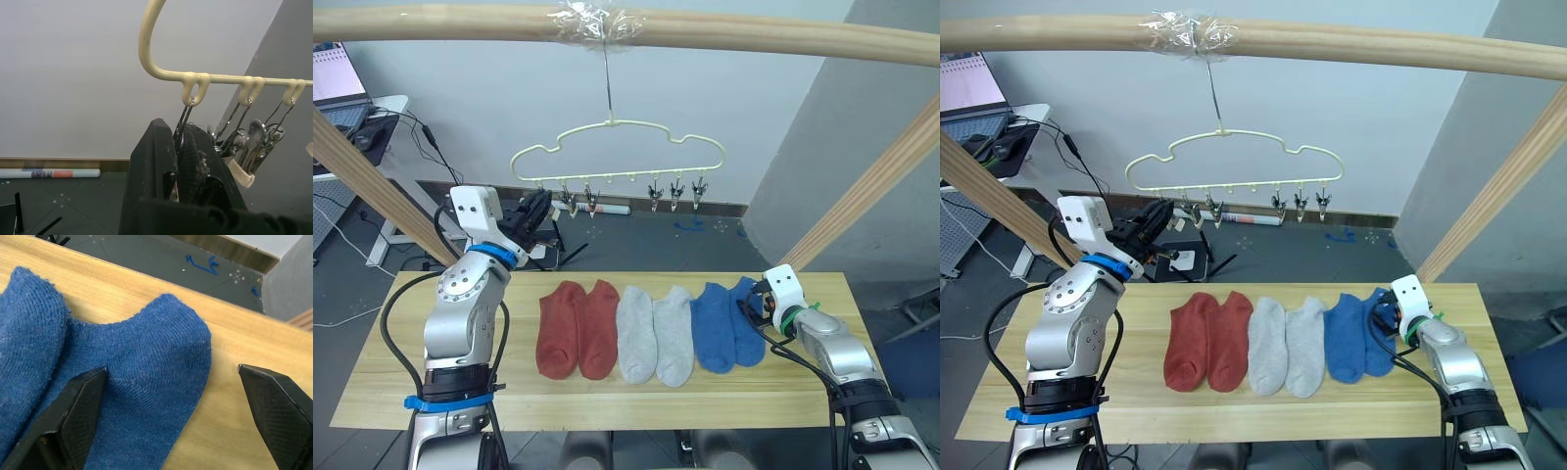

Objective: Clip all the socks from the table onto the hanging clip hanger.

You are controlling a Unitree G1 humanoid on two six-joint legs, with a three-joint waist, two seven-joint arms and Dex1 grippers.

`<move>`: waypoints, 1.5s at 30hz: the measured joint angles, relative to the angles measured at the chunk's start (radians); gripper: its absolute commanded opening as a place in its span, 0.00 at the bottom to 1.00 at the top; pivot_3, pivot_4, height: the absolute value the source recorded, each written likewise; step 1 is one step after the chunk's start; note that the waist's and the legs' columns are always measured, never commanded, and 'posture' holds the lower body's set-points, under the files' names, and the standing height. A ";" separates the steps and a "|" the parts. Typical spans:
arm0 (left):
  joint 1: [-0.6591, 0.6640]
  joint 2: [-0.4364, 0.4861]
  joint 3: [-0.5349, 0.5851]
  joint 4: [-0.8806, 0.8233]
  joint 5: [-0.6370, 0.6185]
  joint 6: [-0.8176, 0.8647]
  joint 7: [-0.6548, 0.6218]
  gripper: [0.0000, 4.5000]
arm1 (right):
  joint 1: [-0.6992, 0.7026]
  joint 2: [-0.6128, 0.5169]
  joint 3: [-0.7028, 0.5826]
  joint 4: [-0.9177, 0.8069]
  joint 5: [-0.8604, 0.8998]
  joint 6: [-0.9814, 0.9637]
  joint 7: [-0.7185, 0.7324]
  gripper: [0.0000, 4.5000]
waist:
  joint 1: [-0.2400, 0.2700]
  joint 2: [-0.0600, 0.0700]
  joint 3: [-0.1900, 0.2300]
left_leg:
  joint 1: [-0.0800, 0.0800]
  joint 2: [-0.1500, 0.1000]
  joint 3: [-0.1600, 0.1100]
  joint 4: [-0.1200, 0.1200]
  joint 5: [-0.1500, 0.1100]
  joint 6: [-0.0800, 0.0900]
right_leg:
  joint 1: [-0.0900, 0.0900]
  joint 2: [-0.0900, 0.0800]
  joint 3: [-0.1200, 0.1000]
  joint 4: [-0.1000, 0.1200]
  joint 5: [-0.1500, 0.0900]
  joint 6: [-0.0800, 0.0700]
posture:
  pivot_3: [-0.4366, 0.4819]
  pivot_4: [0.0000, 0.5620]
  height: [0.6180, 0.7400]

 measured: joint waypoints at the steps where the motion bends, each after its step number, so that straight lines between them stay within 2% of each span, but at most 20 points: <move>1: 0.000 0.000 0.000 0.000 0.000 0.000 0.000 0.01 | 0.005 0.008 -0.005 -0.019 0.009 0.026 -0.003 1.00 | 0.000 0.000 0.000 | 0.000 0.000 0.000 0.000 0.000 0.000 | 0.000 0.000 0.000 0.000 0.000 0.000 | 0.56 0.39 1.00; 9: 0.000 0.002 0.000 0.000 0.000 0.000 0.000 0.01 | 0.029 0.030 -0.052 -0.113 0.026 0.154 -0.047 1.00 | 0.001 0.000 0.000 | 0.000 0.000 0.000 0.000 0.000 0.000 | 0.000 0.000 0.000 0.000 0.000 0.000 | 0.55 0.40 1.00; 20: 0.000 0.002 0.000 0.001 0.000 0.000 0.000 0.01 | 0.042 0.086 -0.063 -0.143 0.027 0.206 -0.057 1.00 | 0.000 0.000 0.000 | 0.000 0.000 0.000 0.000 0.000 0.000 | 0.000 0.000 0.000 0.000 0.000 0.000 | 0.55 0.41 1.00; 23: 0.000 0.002 0.000 0.001 0.000 0.000 0.001 0.01 | 0.041 0.097 -0.075 -0.146 0.028 0.213 -0.067 0.88 | 0.000 0.000 0.000 | 0.000 0.000 0.000 0.000 0.000 0.000 | 0.000 0.000 0.000 0.000 0.000 0.000 | 0.55 0.41 1.00; 30: 0.000 0.002 0.000 0.001 0.000 0.000 0.002 0.01 | 0.041 0.079 -0.075 -0.099 0.019 0.147 -0.063 0.35 | -0.001 0.000 0.000 | 0.000 0.000 0.000 0.000 0.000 0.000 | 0.000 0.000 0.000 0.000 -0.001 0.002 | 0.55 0.41 1.00; 35: -0.007 0.002 0.001 0.011 0.001 -0.002 0.003 0.01 | 0.047 0.061 -0.074 -0.068 0.020 0.088 -0.041 0.00 | -0.001 0.000 0.000 | 0.000 -0.001 0.000 0.000 0.000 0.000 | 0.000 0.000 0.000 0.001 -0.001 0.001 | 0.54 0.41 1.00; 38: -0.010 0.003 0.003 0.012 -0.003 0.000 -0.001 0.01 | 0.072 0.008 -0.071 -0.067 0.015 0.054 -0.002 0.00 | 0.001 0.000 0.000 | 0.000 -0.001 0.000 0.000 0.000 0.000 | 0.000 0.000 0.000 0.000 -0.001 0.001 | 0.54 0.41 1.00; 40: -0.013 0.005 0.012 0.012 -0.040 0.032 -0.018 0.01 | 0.099 -0.072 -0.048 -0.102 0.012 0.035 0.076 0.00 | 0.000 0.003 0.002 | 0.000 -0.001 0.001 0.000 0.000 0.000 | 0.000 0.000 0.001 0.000 -0.001 0.002 | 0.54 0.42 1.00; 43: -0.021 0.010 0.034 0.011 -0.106 0.109 -0.038 0.01 | 0.113 -0.188 -0.031 -0.222 0.036 0.048 0.212 0.00 | -0.006 0.004 0.003 | 0.000 -0.001 0.001 0.000 0.000 0.000 | 0.000 0.000 0.001 0.001 -0.003 0.005 | 0.52 0.41 1.00; 45: -0.020 0.029 0.038 0.011 -0.144 0.159 -0.065 0.01 | 0.113 -0.264 -0.027 -0.353 0.114 0.129 0.327 0.00 | -0.019 0.004 0.003 | 0.001 0.000 0.000 0.000 0.000 0.000 | 0.000 0.001 0.000 0.001 -0.003 0.005 | 0.52 0.41 1.00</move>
